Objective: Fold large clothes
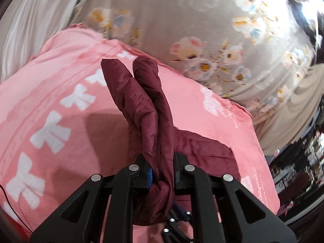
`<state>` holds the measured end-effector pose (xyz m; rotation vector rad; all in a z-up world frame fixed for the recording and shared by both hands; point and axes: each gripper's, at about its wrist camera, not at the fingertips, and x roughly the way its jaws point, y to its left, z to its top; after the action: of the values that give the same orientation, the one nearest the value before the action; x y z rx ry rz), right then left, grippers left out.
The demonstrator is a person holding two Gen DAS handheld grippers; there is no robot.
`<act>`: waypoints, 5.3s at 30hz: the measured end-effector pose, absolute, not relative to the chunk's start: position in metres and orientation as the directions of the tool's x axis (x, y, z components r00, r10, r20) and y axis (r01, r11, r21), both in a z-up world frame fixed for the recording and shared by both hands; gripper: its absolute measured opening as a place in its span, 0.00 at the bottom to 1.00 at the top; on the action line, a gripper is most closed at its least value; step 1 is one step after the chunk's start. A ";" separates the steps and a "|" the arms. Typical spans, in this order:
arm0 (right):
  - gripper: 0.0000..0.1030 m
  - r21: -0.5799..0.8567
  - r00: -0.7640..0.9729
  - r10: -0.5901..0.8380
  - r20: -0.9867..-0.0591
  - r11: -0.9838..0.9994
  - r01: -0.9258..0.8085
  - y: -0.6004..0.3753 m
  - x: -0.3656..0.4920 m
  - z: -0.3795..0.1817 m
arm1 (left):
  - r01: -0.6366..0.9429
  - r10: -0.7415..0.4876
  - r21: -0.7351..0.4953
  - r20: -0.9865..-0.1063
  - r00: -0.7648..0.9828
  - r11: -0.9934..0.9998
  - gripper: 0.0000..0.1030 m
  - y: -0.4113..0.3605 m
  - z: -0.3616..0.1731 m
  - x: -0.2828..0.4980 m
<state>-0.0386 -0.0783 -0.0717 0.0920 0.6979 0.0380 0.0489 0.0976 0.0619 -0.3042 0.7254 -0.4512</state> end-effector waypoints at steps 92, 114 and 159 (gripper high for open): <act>0.06 0.323 0.766 -0.159 -0.623 0.839 0.438 -0.323 -0.119 -0.077 | 0.555 -0.373 -0.075 -0.812 0.448 0.829 0.42 -0.298 -0.035 0.112; 0.15 0.331 0.750 -0.118 -0.651 0.846 0.419 -0.324 -0.113 -0.081 | 0.551 -0.340 0.015 -0.773 0.536 0.834 0.42 -0.306 -0.061 0.109; 0.09 0.058 0.639 -0.262 -0.724 0.899 0.434 -0.303 -0.090 -0.069 | 0.414 -0.492 -0.347 -0.810 0.320 0.842 0.38 -0.075 -0.050 0.042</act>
<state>-0.0896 -0.3028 -0.0687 0.2364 0.7835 -0.4014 0.0423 -0.0752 -0.0501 -0.0814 1.0935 -0.5955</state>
